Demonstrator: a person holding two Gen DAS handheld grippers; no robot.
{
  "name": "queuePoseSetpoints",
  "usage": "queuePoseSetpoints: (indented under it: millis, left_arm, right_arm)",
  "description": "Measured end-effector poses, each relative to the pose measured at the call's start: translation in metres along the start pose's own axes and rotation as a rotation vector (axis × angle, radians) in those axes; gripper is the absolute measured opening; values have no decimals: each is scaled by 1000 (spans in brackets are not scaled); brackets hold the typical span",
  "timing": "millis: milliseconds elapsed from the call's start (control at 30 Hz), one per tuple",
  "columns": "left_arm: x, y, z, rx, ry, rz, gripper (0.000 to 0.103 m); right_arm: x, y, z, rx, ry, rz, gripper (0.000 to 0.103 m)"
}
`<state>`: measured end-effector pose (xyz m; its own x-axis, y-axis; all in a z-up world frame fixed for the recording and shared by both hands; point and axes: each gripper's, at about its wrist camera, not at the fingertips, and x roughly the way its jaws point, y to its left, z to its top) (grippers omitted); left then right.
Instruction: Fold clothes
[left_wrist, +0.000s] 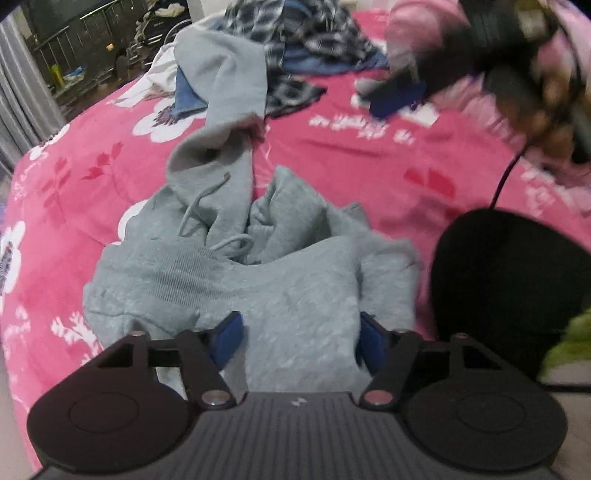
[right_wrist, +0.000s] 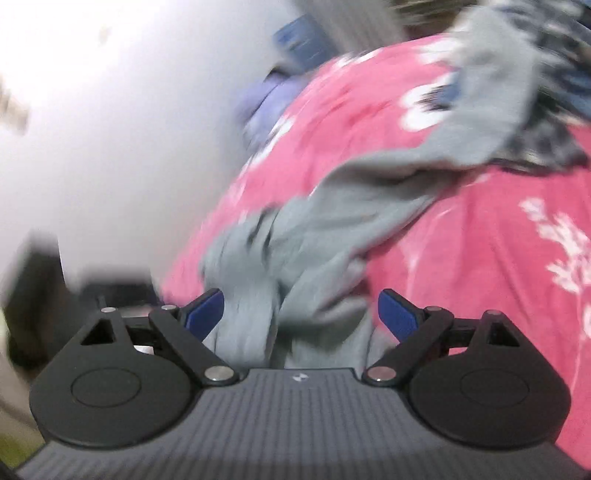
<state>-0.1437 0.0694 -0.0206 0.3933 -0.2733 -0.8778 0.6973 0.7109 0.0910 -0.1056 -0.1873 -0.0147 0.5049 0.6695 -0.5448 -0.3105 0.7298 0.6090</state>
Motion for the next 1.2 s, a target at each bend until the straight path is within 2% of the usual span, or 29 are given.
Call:
queuePoseSetpoints:
  millis: [133, 200, 267, 300, 400, 567, 633, 733, 800, 933, 1033, 1200]
  left_arm:
    - [15, -2, 9, -30, 35, 43, 47]
    - [14, 2, 9, -97, 34, 58, 32]
    - [12, 7, 10, -164, 34, 72, 24]
    - [8, 14, 10, -238, 20, 71, 18]
    - [-18, 37, -4, -439, -50, 76, 11]
    - [-63, 82, -66, -878, -158, 42, 8]
    - [-70, 91, -94, -1006, -155, 55, 7]
    - [-70, 96, -130, -1134, -121, 65, 7]
    - [-70, 94, -146, -1177, -103, 74, 7]
    - [-67, 90, -160, -1198, -94, 94, 7]
    - [-63, 89, -166, -1206, -89, 104, 7]
    - [-57, 79, -168, -1182, -64, 148, 8]
  right_arm:
    - [0, -14, 16, 101, -81, 20, 91]
    - [9, -16, 26, 121, -97, 21, 91]
    - [23, -14, 37, 125, -96, 28, 91]
    - [33, -13, 43, 126, -84, 32, 91]
    - [71, 0, 61, 119, -21, 87, 90]
    - [149, 27, 86, 131, 113, 153, 88]
    - [180, 34, 92, 162, 167, 175, 83]
    - [223, 45, 99, 188, 244, 184, 78]
    - [253, 54, 101, 181, 304, 162, 78]
    - [296, 66, 89, 155, 458, 57, 77]
    - [314, 71, 77, 142, 514, -4, 78]
    - [348, 82, 64, 169, 570, 11, 73]
